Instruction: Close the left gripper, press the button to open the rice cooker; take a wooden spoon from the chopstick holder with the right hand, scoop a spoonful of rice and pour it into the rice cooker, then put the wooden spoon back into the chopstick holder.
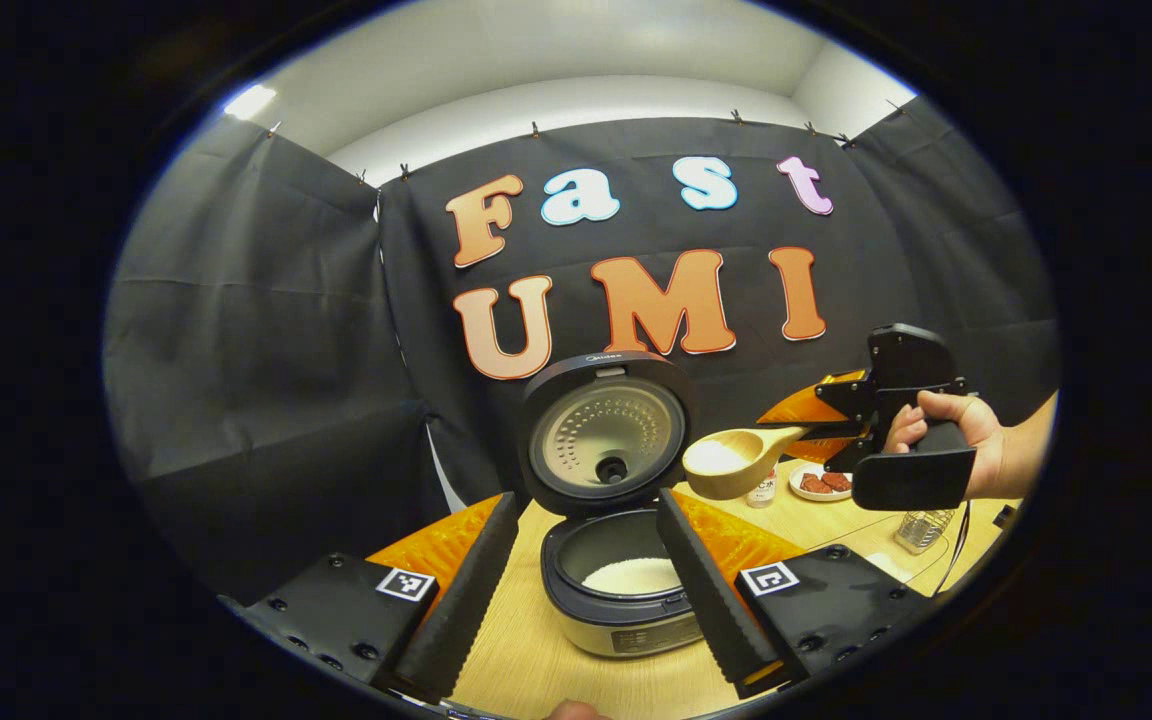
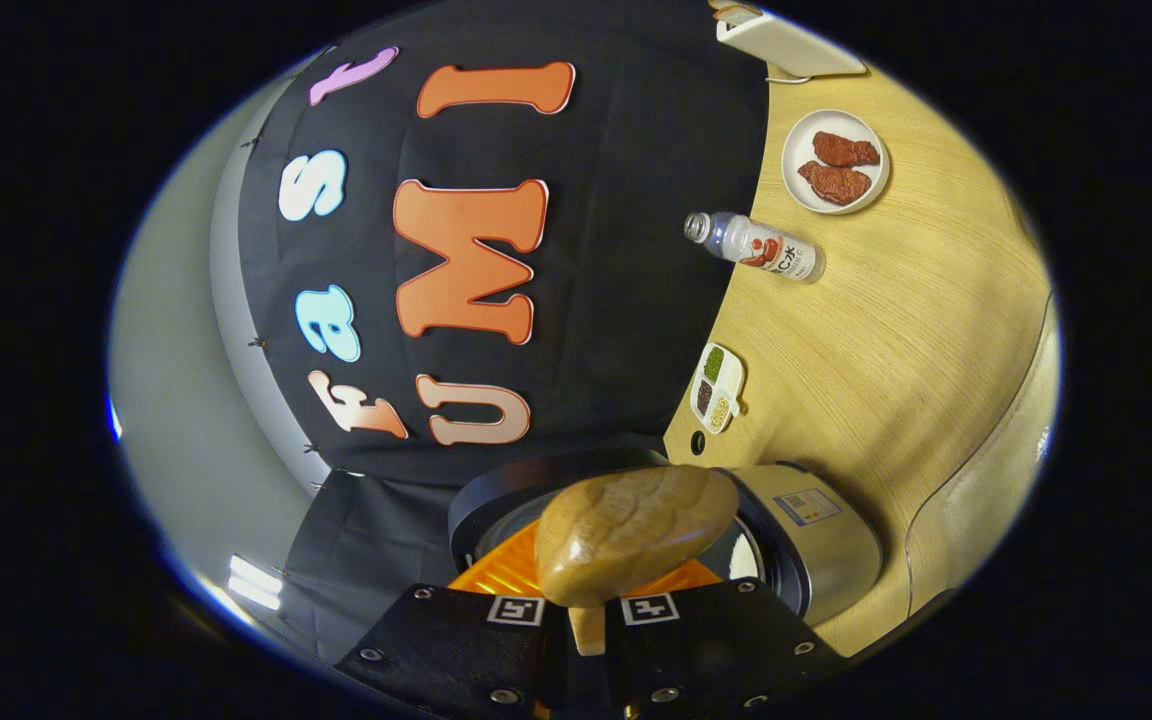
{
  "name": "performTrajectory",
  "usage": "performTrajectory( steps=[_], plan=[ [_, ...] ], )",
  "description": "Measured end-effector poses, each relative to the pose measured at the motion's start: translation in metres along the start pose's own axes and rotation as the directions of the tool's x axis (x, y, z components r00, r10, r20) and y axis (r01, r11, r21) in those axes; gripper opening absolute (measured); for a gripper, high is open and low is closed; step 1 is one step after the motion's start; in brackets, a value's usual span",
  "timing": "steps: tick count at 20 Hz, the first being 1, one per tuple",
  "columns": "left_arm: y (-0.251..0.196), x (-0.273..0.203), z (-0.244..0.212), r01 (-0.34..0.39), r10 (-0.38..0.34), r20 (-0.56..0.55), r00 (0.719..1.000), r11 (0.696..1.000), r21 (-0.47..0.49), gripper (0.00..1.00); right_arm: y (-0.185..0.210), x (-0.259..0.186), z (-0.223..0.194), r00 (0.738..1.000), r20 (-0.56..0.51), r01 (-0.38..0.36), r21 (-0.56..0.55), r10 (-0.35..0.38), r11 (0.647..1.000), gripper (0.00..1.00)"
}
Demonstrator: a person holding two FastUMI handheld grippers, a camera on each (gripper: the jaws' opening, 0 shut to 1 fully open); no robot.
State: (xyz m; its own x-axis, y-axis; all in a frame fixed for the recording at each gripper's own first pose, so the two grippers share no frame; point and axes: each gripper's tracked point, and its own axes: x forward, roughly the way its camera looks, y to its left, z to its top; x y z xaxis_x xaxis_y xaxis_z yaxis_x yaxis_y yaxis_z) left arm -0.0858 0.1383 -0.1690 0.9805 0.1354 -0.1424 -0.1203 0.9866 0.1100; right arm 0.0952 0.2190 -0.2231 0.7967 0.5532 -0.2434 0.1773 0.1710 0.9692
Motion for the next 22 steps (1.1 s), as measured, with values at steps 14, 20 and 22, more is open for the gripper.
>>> performTrajectory(
  steps=[14,20,22],
  plan=[
    [-0.022,0.015,0.023,0.072,-0.073,0.023,0.997,0.997,0.009,0.95,-0.01,0.063,-0.045,0.984,-0.009,0.147,-0.536,-0.18,0.831,0.14],
    [-0.016,0.018,0.02,0.071,-0.071,0.011,0.997,0.997,0.004,0.95,-0.016,0.071,-0.061,0.971,-0.003,0.157,-0.745,-0.238,0.648,0.14],
    [-0.017,0.018,0.02,0.073,-0.073,0.008,0.997,0.997,0.004,0.95,-0.017,0.071,-0.064,0.969,0.002,0.155,-0.787,-0.248,0.597,0.14]
  ],
)
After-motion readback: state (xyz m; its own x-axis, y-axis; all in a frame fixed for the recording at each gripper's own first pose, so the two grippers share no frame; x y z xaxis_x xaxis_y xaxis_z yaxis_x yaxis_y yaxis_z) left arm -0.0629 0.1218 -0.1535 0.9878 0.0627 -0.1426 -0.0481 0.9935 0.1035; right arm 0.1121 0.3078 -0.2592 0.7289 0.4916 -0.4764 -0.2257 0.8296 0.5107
